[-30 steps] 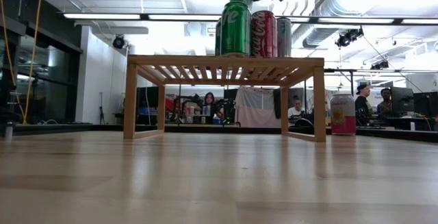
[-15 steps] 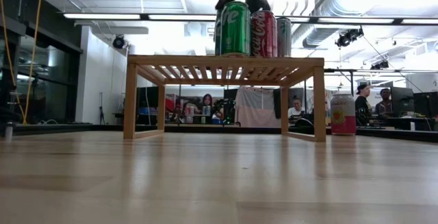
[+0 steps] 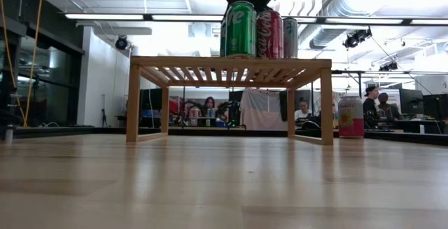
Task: Place canned beverage on shelf
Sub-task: Put the green soda can on the shelf aligned with the other green soda cans
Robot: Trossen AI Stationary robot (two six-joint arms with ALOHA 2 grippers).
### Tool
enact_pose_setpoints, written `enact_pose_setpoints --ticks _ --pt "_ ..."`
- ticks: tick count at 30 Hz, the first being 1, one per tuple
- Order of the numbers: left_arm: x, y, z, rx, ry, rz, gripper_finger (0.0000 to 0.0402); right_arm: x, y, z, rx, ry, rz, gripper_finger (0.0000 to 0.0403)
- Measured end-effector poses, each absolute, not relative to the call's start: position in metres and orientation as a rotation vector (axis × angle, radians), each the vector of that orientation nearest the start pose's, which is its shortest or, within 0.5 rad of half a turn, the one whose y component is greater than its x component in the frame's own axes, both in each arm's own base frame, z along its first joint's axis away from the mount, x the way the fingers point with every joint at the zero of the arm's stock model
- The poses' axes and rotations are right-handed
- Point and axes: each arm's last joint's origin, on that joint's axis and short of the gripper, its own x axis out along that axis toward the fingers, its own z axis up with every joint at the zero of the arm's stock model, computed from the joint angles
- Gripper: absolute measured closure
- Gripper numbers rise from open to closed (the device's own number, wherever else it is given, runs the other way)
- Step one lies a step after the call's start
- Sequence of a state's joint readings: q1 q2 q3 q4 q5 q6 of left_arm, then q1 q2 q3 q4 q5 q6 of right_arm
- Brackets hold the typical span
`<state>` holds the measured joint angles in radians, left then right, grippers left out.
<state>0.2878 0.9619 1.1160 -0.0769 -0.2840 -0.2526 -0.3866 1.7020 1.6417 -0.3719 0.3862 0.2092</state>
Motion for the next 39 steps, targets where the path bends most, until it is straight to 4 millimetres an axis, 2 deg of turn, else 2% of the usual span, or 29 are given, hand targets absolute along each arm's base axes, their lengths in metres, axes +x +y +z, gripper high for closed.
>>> enact_pose_setpoints --ticks 39 --pt "0.1867 0.0637 0.4243 -0.244 -0.149 0.558 0.0014 0.3573 -0.1565 0.3607 0.201 0.437 -0.783 0.0096"
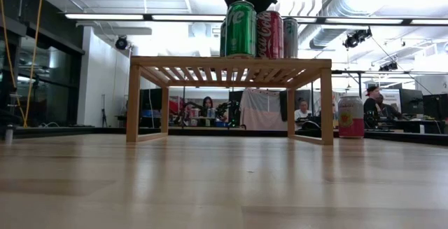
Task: Place canned beverage on shelf
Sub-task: Put the green soda can on the shelf aligned with the other green soda cans, then adjust the white pink soda cans on the shelf
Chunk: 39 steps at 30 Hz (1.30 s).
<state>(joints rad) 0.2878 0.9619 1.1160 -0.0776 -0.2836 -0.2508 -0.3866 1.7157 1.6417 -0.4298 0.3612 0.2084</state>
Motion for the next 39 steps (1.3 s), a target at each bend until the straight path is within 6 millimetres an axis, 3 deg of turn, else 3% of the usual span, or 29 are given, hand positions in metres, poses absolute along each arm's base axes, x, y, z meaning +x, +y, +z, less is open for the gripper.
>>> enact_pose_setpoints --ticks 21,31,39 --pt "0.1867 0.0637 0.4243 -0.244 -0.149 0.558 0.0014 0.3559 -0.1559 0.3591 0.205 0.461 -0.784 0.0095" --pt "0.1868 0.0637 0.4242 -0.244 -0.148 0.558 0.0014 0.3557 -0.1558 0.3586 0.246 0.449 -0.794 0.0061" --pt "0.1868 0.0637 0.4242 -0.244 -0.148 0.558 0.0014 0.3563 -0.1561 0.3593 0.245 0.438 -0.794 0.0057"
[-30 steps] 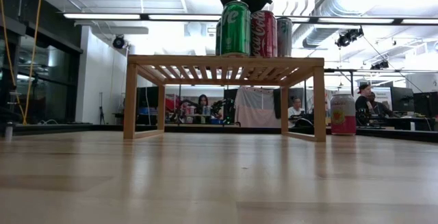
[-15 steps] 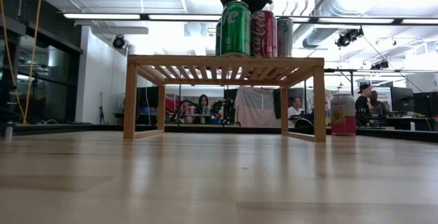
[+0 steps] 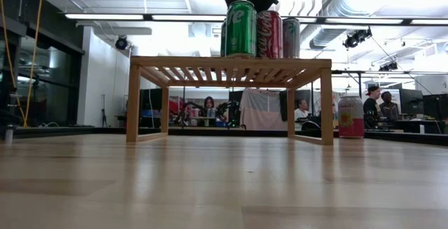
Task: Place canned beverage on shelf
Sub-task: Adjust the white pink soda cans on the shelf
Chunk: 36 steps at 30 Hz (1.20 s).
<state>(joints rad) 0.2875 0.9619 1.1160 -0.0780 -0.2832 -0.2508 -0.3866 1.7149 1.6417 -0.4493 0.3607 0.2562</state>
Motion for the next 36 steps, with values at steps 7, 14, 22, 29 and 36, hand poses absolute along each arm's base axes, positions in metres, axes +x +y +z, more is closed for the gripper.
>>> enact_pose_setpoints --ticks 7,14,22,29,36 --pt "0.187 0.064 0.424 -0.233 -0.145 0.559 0.0014 0.362 -0.158 0.370 0.246 0.310 -0.764 0.0057" --pt "0.187 0.064 0.424 -0.226 -0.143 0.559 0.0014 0.365 -0.154 0.400 0.206 0.174 -0.581 0.0057" --pt "0.187 0.063 0.424 -0.224 -0.136 0.503 0.0014 0.347 -0.145 0.456 0.163 0.191 -0.569 0.0057" --pt "0.186 0.073 0.425 -0.228 -0.160 0.546 0.0014 0.309 -0.130 0.500 -0.020 0.360 -0.541 0.0056" --pt "0.197 0.091 0.419 -0.271 -0.162 0.601 0.0014 0.276 -0.135 0.512 -0.010 0.489 -0.799 0.0060"
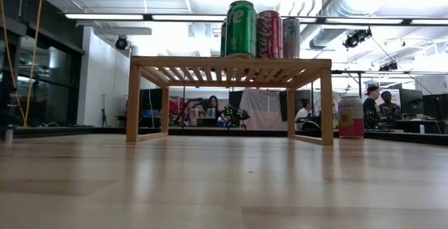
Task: Place canned beverage on shelf
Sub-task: Adjust the white pink soda cans on the shelf
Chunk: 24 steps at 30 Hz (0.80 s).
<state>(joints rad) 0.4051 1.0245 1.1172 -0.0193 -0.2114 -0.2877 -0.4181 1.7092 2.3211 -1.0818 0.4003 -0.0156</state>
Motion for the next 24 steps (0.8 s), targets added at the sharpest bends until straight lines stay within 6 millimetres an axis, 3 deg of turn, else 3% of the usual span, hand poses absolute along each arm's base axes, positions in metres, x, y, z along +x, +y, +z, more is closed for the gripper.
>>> enact_pose_setpoints --ticks 3,6,12,13,18,24 --pt "0.205 0.098 0.413 -0.301 -0.141 0.591 0.0014 0.264 -0.155 0.507 0.080 0.508 -0.899 0.0085" --pt "0.211 0.101 0.408 -0.321 -0.121 0.576 0.0014 0.254 -0.181 0.500 0.157 0.497 -0.998 0.0145" --pt "0.209 0.095 0.409 -0.337 -0.101 0.451 0.0014 0.225 -0.237 0.495 0.351 0.384 -1.021 0.0366" --pt "0.205 0.091 0.413 -0.349 -0.115 0.408 0.0014 0.221 -0.246 0.492 0.390 0.384 -0.987 0.0383" --pt "0.160 0.069 0.443 -0.357 -0.290 0.295 0.0014 0.203 -0.276 0.481 0.540 0.373 -0.914 0.0373" --pt "0.108 0.048 0.463 -0.353 -0.453 0.317 0.0014 0.187 -0.292 0.475 0.580 0.388 -0.842 0.0395"
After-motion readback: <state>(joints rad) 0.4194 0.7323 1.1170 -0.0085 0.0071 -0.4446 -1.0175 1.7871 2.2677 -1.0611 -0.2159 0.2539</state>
